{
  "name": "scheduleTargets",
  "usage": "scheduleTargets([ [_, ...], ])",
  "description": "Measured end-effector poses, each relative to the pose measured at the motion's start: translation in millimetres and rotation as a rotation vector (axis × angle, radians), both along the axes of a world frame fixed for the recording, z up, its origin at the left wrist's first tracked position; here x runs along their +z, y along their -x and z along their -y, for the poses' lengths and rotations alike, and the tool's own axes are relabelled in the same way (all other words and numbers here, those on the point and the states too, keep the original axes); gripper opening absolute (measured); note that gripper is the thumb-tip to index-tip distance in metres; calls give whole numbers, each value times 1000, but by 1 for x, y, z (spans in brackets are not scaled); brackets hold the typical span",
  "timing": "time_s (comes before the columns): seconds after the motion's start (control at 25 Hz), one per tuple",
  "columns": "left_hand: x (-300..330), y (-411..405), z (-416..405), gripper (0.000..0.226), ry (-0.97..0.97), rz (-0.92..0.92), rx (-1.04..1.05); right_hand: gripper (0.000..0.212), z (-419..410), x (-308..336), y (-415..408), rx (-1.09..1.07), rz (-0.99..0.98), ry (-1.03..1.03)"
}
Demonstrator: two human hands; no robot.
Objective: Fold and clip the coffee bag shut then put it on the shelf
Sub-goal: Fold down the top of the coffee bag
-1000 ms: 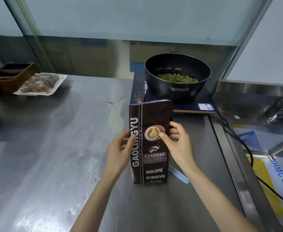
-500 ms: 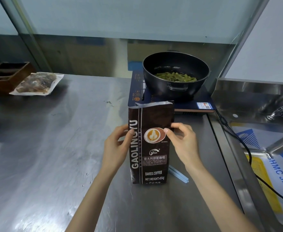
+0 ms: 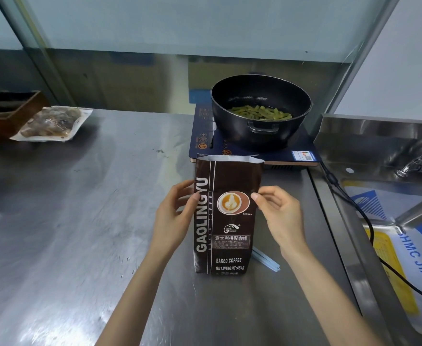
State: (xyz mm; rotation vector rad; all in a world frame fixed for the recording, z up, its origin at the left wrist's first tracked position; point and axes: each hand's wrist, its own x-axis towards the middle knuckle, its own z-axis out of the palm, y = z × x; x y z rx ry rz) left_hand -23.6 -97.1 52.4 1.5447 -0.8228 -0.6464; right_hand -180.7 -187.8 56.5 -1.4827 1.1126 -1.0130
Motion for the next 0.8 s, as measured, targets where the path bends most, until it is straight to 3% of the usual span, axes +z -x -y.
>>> scheduleTargets([
  [0.32, 2, -3, 0, 26, 6, 8, -33, 21, -1, 0, 2, 45, 152, -110],
  [0.8, 2, -6, -3, 33, 28, 26, -113, 35, -7, 11, 9, 218, 118, -55],
])
